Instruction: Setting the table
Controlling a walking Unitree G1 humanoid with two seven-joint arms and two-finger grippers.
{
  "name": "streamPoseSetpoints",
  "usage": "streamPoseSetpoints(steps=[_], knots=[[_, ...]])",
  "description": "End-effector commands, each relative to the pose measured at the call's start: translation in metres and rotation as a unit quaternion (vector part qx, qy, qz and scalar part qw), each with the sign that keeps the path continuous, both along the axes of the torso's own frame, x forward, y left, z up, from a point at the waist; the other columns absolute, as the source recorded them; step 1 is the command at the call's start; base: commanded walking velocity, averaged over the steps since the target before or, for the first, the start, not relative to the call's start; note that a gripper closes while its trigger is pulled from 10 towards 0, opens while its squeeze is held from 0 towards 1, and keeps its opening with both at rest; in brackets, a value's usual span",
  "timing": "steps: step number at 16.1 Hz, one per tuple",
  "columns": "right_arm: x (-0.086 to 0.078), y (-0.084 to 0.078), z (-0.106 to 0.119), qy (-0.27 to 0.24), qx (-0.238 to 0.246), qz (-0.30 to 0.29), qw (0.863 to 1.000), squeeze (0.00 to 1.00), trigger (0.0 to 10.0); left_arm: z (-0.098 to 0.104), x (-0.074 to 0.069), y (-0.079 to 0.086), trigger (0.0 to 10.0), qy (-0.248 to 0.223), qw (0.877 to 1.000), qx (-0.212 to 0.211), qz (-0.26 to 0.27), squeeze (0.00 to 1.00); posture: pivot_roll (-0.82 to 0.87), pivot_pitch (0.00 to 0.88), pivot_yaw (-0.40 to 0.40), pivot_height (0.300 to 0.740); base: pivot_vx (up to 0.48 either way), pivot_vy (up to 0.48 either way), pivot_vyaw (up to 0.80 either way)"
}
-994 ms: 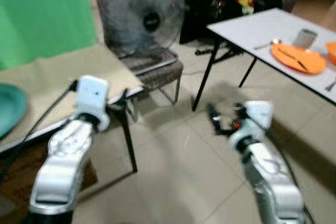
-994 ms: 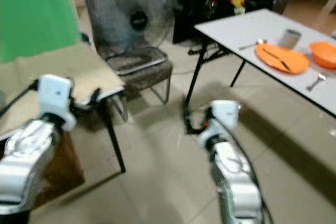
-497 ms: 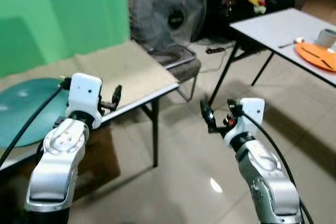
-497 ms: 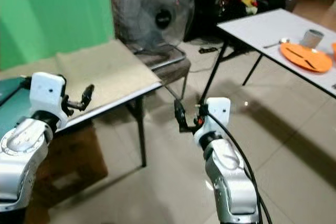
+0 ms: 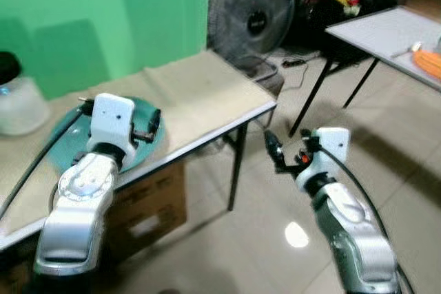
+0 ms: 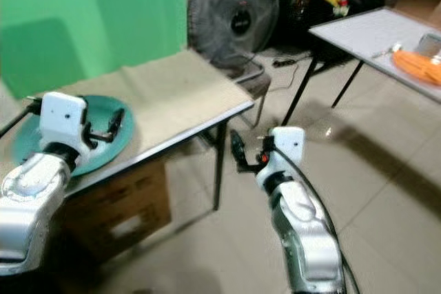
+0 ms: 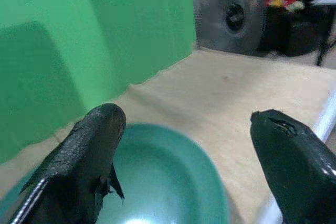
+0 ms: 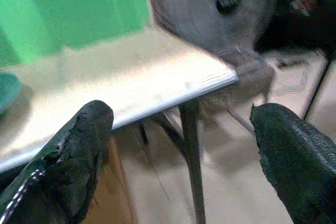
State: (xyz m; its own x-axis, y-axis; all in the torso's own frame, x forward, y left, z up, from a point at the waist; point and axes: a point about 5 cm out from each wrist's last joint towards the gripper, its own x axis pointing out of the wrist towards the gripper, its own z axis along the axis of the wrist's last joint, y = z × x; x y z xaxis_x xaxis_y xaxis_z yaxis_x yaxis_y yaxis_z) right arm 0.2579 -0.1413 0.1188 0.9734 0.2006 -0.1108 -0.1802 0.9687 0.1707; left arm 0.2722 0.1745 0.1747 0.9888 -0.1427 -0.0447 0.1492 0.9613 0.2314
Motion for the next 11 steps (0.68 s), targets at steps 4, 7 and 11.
streamPoseSetpoints(steps=[4,7,11], knots=[[0.003,-0.004,0.006,-0.014,-0.018,0.002,1.0,0.0,10.0,0.004,0.001,-0.001,10.0,-0.011,1.0,0.006,0.002,0.0,0.08,0.0,-0.043,0.74,0.0,0.0,0.0],[0.005,-0.005,0.008,-0.018,-0.037,0.01,0.999,0.0,10.0,0.006,0.004,-0.001,10.0,-0.022,1.0,0.002,0.001,0.0,0.07,0.0,-0.043,0.74,0.096,0.0,0.27],[0.01,-0.014,0.012,-0.024,-0.046,-0.004,0.999,0.0,10.0,0.004,0.005,-0.005,10.0,-0.019,1.0,-0.005,-0.004,0.0,0.07,0.0,-0.05,0.74,0.314,0.0,0.4]])
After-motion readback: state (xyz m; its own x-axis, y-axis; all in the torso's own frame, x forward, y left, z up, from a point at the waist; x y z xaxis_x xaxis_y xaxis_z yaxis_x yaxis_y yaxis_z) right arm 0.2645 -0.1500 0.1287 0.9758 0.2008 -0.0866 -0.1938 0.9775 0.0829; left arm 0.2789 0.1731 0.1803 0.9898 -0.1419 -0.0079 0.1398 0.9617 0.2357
